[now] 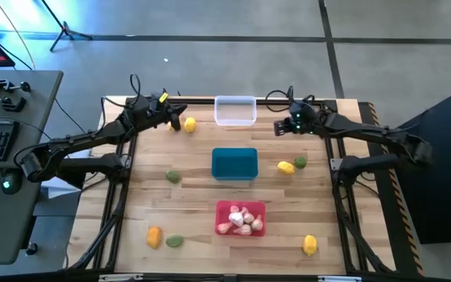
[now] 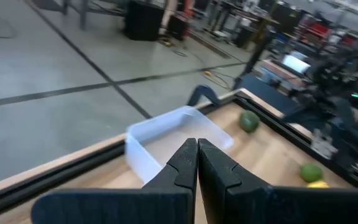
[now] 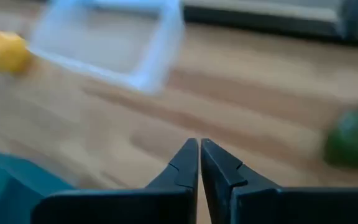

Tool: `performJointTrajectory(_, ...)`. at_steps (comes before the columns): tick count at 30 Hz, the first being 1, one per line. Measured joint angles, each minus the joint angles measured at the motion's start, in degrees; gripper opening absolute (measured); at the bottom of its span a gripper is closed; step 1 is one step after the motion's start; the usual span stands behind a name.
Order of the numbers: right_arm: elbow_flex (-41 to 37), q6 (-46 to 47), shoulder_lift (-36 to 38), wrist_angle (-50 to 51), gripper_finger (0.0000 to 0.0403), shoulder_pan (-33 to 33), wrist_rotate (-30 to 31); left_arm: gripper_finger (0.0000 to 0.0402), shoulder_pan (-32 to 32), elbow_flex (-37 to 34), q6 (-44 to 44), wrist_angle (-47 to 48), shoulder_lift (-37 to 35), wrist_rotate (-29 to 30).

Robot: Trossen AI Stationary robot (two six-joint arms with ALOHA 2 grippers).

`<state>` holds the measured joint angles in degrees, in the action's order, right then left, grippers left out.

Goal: Sort produce into baskets
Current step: Put the top right green lime into the transparent bin

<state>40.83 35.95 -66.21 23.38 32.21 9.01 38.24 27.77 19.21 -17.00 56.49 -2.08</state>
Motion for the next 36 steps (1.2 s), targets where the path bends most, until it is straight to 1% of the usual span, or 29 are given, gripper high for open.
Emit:
performJointTrajectory(2, 0.59, -0.99, 0.89, 3.31, 0.0027, 1.53, -0.32, 0.0000, 0.00, 0.00, -0.14, 0.12, 0.00, 1.27)
performJointTrajectory(4, 1.06, -2.06, 1.22, 5.69, 0.0054, 2.82, -0.38, 0.0000, 0.00, 0.00, 1.25, 0.11, 0.00, 1.37)
performJointTrajectory(6, 1.12, -2.39, 1.10, 7.32, 0.0087, 3.88, 0.08, 0.0000, 0.00, 0.00, 1.61, 0.07, 0.00, 1.42)
performJointTrajectory(8, 1.17, -1.32, 0.96, 8.23, 0.0122, 4.53, 2.59, 0.0000, 0.00, 0.00, 1.24, -0.10, 0.02, 2.01)
performJointTrajectory(11, 1.19, 4.24, 0.96, 10.40, 0.0178, 5.09, 8.82, 0.0000, 0.02, 0.00, -0.99, -0.07, 0.13, 3.19)
performJointTrajectory(13, 1.21, 11.23, 0.94, 12.60, 0.0213, 5.86, 12.28, 0.0000, 0.11, 0.00, -2.03, -0.23, 0.13, 2.94)
performJointTrajectory(16, 1.21, 19.88, 0.92, 16.72, 0.0258, 8.12, 13.52, 0.0000, 0.11, 0.00, -4.64, -0.83, 0.13, 1.56)
performJointTrajectory(19, 1.19, 24.53, 0.85, 20.19, 0.0290, 10.42, 13.58, 0.0000, 0.09, 0.00, -7.09, -0.91, 0.17, 1.25)
performJointTrajectory(23, 1.03, 28.09, -0.60, 17.40, 0.0310, 13.29, 13.62, 0.0000, 0.11, 0.00, -9.38, -0.87, 0.17, 1.26)
performJointTrajectory(28, 1.06, 24.50, -6.28, 6.33, 0.0314, 16.10, 10.58, 0.0000, 0.37, 0.00, -9.41, -0.85, 0.25, 1.21)
performJointTrajectory(32, 1.64, 23.63, -12.30, 6.53, 0.0314, 17.79, 9.77, 0.0000, 0.37, 0.00, -9.01, -0.80, 0.31, 1.23)
performJointTrajectory(36, 1.89, 23.28, -17.18, 5.38, 0.0315, 18.09, 9.38, 0.0000, 0.37, 0.00, -9.10, -0.82, 0.31, 1.24)
